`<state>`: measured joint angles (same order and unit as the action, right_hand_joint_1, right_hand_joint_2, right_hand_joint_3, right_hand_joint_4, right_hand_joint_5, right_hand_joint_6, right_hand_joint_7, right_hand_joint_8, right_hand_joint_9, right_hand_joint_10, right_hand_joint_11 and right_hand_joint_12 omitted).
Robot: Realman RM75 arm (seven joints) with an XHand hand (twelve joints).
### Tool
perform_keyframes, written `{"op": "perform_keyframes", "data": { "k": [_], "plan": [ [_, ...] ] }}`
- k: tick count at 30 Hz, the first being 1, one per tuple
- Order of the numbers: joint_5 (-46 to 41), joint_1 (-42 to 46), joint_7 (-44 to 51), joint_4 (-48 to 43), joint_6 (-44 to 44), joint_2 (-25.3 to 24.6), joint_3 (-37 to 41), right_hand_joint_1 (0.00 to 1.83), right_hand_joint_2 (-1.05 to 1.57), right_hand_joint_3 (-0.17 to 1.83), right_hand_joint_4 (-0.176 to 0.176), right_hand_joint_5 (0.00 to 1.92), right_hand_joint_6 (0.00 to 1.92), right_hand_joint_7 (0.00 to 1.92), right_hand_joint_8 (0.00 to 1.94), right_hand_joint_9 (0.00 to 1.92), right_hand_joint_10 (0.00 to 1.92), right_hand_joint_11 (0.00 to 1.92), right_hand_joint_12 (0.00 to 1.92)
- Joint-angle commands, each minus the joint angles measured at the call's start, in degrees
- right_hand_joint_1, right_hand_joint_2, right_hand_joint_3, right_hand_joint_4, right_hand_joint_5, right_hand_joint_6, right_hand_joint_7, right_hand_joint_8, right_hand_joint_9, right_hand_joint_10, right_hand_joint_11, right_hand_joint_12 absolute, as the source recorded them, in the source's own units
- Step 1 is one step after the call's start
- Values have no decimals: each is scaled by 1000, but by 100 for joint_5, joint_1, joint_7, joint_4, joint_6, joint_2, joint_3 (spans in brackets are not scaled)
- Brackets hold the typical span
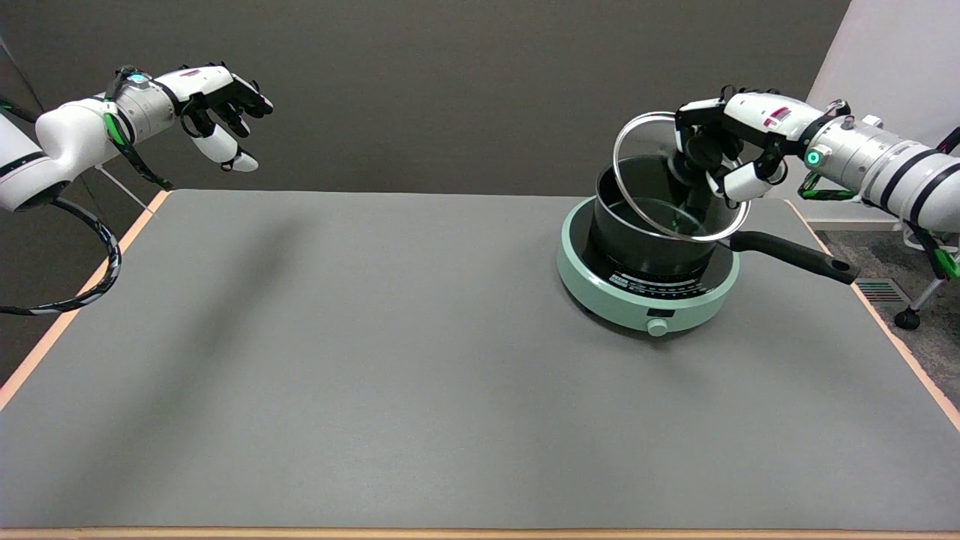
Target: Place the pot onto the induction cooker.
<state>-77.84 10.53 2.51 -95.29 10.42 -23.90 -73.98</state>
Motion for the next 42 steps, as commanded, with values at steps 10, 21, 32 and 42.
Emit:
{"op": "perform_keyframes", "data": {
  "k": [10,21,32,42],
  "plan": [
    [-9,115,-381,130,-1,512,32,1327,822,1012,176,429,1740,725,1814,768,1921,518,1921],
    [-9,87,-592,335,-20,624,56,1327,816,1028,176,406,1785,729,1822,778,1921,514,1921],
    [26,79,-592,248,-73,597,100,1326,818,1026,176,404,1786,727,1824,736,1921,510,1921],
    [50,79,-544,172,-161,586,274,1327,813,1034,176,410,1787,731,1823,771,1921,516,1921]
  ]
}}
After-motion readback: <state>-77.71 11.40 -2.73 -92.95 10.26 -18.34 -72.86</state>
